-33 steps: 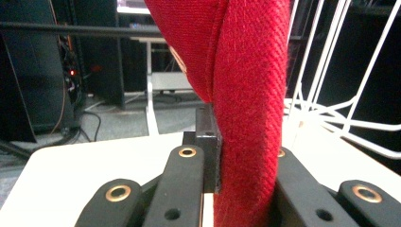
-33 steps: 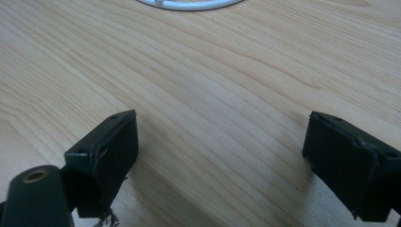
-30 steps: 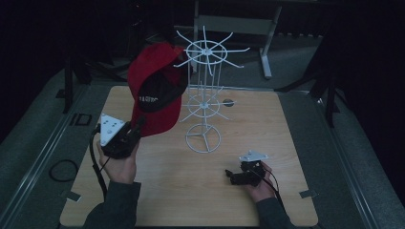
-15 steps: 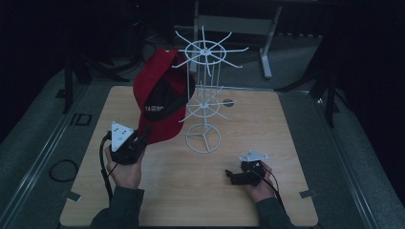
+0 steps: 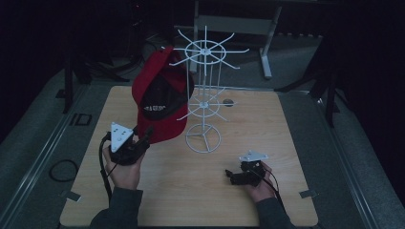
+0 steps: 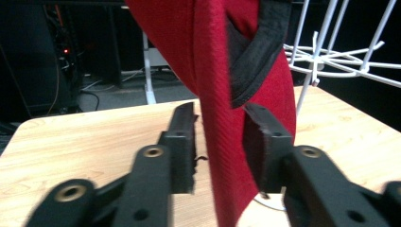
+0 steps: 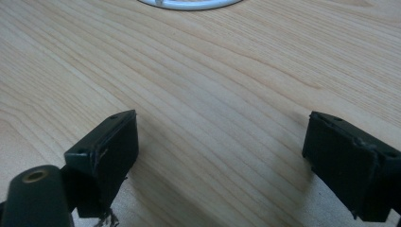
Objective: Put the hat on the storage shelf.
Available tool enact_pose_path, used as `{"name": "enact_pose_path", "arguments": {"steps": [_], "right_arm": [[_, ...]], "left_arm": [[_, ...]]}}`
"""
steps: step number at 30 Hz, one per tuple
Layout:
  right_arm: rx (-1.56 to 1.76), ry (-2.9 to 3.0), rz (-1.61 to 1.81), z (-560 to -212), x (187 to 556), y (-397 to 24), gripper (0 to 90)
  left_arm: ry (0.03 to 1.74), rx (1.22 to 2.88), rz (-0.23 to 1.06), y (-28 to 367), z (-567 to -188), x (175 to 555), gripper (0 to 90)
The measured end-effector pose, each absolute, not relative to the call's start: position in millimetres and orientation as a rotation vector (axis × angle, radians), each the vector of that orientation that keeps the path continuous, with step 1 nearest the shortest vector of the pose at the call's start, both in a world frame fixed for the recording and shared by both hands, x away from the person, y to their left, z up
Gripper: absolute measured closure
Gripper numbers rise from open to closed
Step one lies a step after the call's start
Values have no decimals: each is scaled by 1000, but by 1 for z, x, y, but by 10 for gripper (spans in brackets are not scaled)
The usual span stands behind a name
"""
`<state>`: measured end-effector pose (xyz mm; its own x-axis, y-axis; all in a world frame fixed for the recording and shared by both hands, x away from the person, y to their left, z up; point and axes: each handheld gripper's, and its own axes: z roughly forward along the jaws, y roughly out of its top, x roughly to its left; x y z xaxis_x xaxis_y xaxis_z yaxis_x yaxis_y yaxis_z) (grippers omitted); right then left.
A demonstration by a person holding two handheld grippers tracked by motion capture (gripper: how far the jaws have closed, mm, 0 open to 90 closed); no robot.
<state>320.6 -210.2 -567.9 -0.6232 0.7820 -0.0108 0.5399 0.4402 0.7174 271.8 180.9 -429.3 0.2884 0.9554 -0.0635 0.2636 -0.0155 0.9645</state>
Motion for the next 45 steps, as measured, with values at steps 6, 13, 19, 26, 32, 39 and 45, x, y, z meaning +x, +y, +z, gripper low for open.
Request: {"name": "enact_pose_path", "arguments": {"steps": [6, 13, 19, 26, 32, 39, 45], "right_arm": [[1129, 2355, 990, -568, 321, -210, 112], [1126, 2356, 987, -568, 321, -210, 112], [1125, 2357, 987, -568, 321, -210, 112], [1125, 2357, 987, -568, 321, -210, 112], [1126, 2357, 987, -568, 321, -210, 112], [1127, 2356, 987, -568, 321, -210, 112], [1127, 2355, 986, -568, 320, -210, 112]], "left_arm": [[1224, 1475, 823, 191, -431, 273, 510], [1249, 1461, 822, 197, -433, 272, 478], [1270, 1456, 810, 201, -435, 273, 455], [1282, 1453, 822, 206, -436, 272, 437], [1307, 1430, 831, 214, -438, 271, 406], [1318, 1420, 819, 221, -441, 269, 396], [1319, 1414, 788, 223, -442, 269, 393]]}}
